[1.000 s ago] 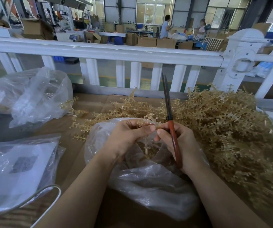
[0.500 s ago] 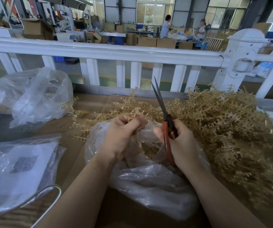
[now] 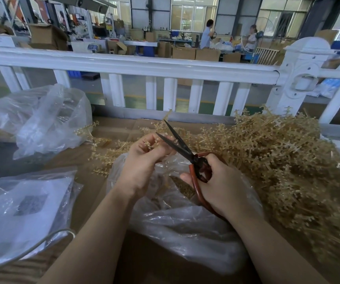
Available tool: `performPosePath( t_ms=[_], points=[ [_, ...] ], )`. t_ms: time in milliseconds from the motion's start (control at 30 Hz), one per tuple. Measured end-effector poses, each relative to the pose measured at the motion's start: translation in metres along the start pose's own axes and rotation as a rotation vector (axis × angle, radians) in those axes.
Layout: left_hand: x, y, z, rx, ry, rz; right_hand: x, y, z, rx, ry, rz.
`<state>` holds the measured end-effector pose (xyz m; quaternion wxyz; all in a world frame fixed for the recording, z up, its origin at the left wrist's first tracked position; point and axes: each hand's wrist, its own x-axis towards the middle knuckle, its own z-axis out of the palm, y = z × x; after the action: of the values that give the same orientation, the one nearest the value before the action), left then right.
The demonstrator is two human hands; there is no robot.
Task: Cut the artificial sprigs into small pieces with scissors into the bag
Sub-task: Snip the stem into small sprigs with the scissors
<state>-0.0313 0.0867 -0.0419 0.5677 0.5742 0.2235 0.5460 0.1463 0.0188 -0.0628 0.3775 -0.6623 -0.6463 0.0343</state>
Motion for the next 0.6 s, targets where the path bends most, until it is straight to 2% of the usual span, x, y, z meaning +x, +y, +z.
performPosePath(
  t_ms=[333, 600],
  points=[
    [0.0, 0.005, -0.01, 0.022, -0.115, -0.018, -0.001, 0.0, 0.0, -0.052, -0.012, 0.005],
    [-0.002, 0.011, -0.01, 0.103, -0.129, -0.087, -0.001, -0.005, -0.002, -0.146, 0.007, -0.003]
  ],
)
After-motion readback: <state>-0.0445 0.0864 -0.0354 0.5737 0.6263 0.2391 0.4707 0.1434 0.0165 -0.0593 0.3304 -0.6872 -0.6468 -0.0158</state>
